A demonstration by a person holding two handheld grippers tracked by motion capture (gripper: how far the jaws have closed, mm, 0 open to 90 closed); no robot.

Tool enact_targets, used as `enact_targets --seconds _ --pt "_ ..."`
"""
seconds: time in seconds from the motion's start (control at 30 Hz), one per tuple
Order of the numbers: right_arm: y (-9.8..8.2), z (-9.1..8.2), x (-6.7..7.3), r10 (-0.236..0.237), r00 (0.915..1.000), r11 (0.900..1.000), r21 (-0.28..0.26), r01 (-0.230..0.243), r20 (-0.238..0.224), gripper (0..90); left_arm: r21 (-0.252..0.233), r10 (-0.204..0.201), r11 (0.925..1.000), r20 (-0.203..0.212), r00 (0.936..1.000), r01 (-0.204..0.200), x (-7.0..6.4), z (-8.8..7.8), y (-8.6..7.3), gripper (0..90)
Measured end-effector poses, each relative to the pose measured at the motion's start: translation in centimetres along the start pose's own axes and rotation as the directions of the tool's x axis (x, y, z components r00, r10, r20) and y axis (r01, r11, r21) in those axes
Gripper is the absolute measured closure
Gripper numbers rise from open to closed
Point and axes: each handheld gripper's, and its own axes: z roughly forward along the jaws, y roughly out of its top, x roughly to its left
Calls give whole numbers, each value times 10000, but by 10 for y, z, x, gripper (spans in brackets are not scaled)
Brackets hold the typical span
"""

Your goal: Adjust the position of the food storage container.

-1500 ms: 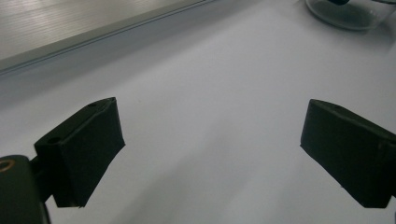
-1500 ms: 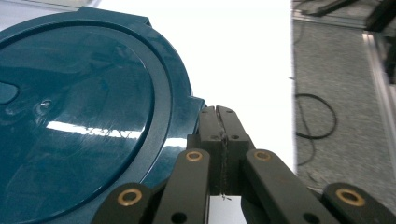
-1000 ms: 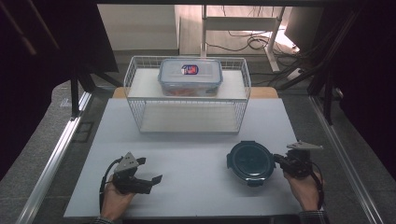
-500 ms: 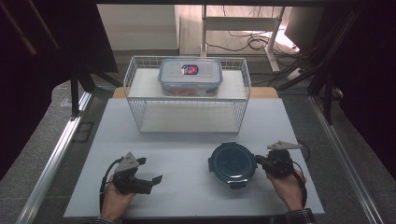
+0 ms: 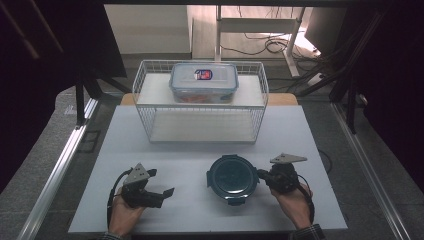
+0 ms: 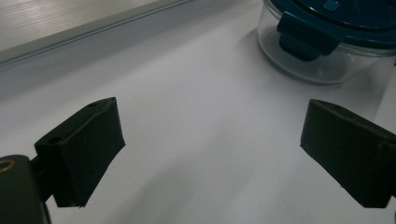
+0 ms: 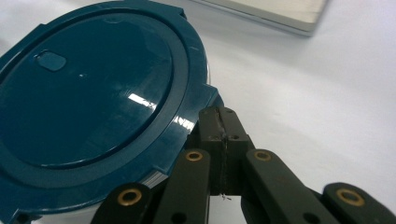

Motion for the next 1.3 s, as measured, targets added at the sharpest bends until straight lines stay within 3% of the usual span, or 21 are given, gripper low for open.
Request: enact_targets --seconds 0.27,0.47,0.83,0.97,1.1,1.2,1.3 --pt "4 10 23 -233 9980 9997 7 233 -585 898 0 -10 10000 6 10000 10 0 0 0 51" --pt "7 16 39 -819 9949 9966 47 823 -596 898 -7 -46 10000 11 10000 46 0 0 0 51" --pt "8 19 62 -1211 9859 9925 29 1223 -1155 898 5 -42 10000 -9 10000 42 0 -1 0 51" --pt "8 21 67 -1356 9831 9906 0 1367 -1230 897 23 -9 10000 -8 10000 9 0 -2 0 51" --pt "9 21 63 -1431 9781 9894 23 1451 -1510 894 14 -2 10000 -54 10000 2 1 -4 -1 51" --pt "7 19 60 -1540 9792 9881 -161 1532 -1318 799 17 -134 9999 -72 9999 134 2 -7 -2 56" --pt "6 14 53 -1505 9814 9880 -535 1450 -1194 664 -12 -504 9987 202 9985 505 5 -9 -2 64"
